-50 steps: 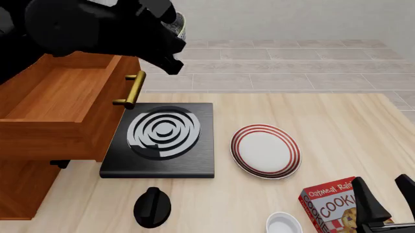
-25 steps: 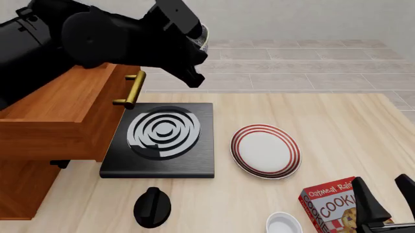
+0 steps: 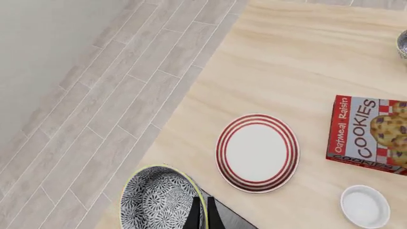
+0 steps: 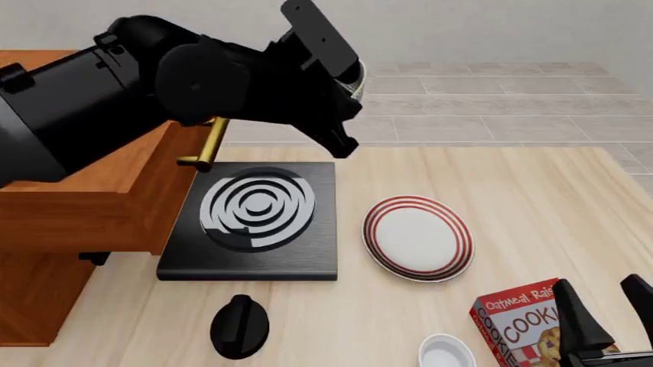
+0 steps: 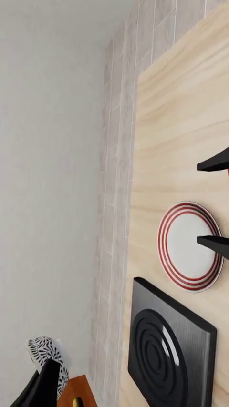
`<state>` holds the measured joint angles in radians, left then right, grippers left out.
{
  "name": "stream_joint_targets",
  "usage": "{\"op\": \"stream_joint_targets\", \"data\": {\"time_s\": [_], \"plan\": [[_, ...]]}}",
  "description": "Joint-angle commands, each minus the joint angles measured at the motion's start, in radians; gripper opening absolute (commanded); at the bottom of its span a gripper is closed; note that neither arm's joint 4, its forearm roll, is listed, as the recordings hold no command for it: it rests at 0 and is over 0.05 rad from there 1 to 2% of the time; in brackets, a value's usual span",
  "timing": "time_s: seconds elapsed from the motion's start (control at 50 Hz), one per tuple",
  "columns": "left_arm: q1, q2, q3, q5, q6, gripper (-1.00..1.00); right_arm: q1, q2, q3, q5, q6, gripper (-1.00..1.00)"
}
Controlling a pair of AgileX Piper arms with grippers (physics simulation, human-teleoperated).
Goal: Pick the akita bowl in the top layer of the wooden cabinet and place it on the plate.
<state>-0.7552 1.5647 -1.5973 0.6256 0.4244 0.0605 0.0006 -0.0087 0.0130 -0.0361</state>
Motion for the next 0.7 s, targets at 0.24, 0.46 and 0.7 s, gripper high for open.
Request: {"op": "stream_joint_targets", "data": {"time_s": [0.24,0.46,0.7], "plan": [[-0.045,0.061,-0.009,-0.035,-0.001,-1.00,0.006,0.000,-0.001,0.000,-0.010,1.00],[-0.058,0.110,-0.021,-0.056,-0.015,-1.00,0.005,0.000,-0.001,0.000,-0.008,1.00],[-0.069,0.164,-0.054,-0.062,-0.020,-1.00,0.007,0.000,-0.001,0.001,-0.003,1.00]]}}
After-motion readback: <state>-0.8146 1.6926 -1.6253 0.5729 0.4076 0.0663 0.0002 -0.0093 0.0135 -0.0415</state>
